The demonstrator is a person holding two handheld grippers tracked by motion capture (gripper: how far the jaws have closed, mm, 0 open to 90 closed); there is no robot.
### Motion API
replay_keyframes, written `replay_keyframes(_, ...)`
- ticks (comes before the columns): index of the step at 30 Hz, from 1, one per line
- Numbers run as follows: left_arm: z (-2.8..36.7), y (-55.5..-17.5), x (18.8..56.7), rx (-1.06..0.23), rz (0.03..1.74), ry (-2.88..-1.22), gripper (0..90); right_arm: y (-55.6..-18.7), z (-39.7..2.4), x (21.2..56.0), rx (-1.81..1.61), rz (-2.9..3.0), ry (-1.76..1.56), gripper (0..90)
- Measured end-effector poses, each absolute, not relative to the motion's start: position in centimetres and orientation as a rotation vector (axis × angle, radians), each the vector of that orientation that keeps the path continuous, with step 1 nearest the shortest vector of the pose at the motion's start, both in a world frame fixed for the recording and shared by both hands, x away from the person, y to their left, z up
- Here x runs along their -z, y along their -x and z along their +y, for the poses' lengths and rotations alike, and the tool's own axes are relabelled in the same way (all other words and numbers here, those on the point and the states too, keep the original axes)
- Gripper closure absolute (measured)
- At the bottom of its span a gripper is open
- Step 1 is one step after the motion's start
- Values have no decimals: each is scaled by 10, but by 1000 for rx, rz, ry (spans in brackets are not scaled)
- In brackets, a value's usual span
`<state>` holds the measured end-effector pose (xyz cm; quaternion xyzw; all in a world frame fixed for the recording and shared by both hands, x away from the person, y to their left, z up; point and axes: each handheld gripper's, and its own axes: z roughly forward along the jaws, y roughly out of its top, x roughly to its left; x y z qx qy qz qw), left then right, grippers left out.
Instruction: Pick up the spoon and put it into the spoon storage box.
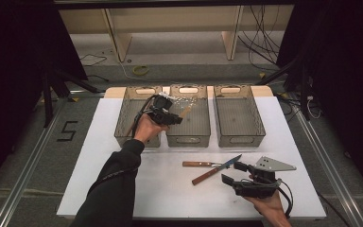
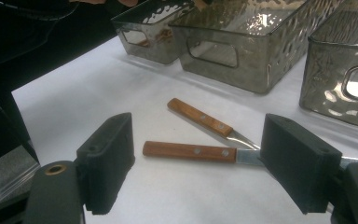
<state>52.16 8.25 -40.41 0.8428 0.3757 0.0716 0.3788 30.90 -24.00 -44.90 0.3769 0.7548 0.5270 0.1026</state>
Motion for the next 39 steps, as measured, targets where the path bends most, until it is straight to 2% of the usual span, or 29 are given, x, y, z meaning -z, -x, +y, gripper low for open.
replay_keyframes(14,80,-527,413,-144,1005,-2181,714,-309,-240,449,-1558,2226,-1112,266)
replay_keyframes(19,79,-526,407,-162,1010,-2146,551,-309,-240,449,-1559,2226,-1112,266)
replay_keyframes(24,82,-522,399,-166,1003,-2140,443,-309,-240,449,-1558,2226,-1111,266)
replay_keyframes(30,92,-513,393,-150,983,-2109,354,-309,-240,448,-1562,2232,-1108,266)
replay_keyframes(39,110,-493,391,-158,960,-2073,286,-313,-240,436,-1539,2277,-1022,265)
